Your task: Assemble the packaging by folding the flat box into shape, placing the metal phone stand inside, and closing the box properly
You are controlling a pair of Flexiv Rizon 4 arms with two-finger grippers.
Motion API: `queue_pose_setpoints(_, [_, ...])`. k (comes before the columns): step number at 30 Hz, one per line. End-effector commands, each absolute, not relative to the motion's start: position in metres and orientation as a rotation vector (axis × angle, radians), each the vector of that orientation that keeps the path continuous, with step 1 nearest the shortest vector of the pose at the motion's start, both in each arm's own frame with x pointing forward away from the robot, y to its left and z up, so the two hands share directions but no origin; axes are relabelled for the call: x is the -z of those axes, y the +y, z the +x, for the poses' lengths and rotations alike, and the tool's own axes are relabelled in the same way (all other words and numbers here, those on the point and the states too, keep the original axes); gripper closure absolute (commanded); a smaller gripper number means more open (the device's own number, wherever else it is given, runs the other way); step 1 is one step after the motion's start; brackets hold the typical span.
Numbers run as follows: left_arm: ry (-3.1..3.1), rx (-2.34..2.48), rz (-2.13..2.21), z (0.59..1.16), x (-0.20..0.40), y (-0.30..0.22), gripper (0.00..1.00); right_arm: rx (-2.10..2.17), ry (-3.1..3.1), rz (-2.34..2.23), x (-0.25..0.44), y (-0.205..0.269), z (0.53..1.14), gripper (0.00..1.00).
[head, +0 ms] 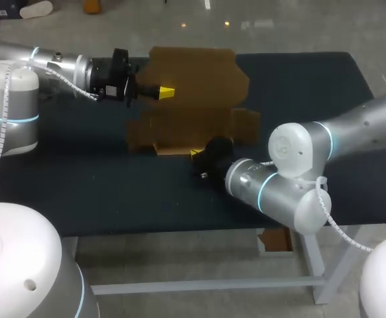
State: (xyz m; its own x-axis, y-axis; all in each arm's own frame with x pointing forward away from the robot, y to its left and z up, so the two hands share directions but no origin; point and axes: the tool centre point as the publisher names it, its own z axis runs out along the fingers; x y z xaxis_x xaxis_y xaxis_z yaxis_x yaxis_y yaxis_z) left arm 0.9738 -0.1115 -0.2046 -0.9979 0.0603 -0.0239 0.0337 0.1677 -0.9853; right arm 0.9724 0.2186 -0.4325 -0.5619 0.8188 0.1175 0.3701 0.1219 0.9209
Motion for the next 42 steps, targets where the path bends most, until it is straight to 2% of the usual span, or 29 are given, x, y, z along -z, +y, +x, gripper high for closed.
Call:
queue_pose_setpoints(1, [-2.386,-2.012,-0.089,0.969,0.21,-0.113,1.0,-1.433,1.978,1.148,0.437,0.219,0.973,1.0])
queue_pose_setpoints(42, [-2.326,-1.9,0.266,0.959,0.231,-0.11,1.0,-1.433,1.978,1.148,0.437,0.219,0.973,1.0])
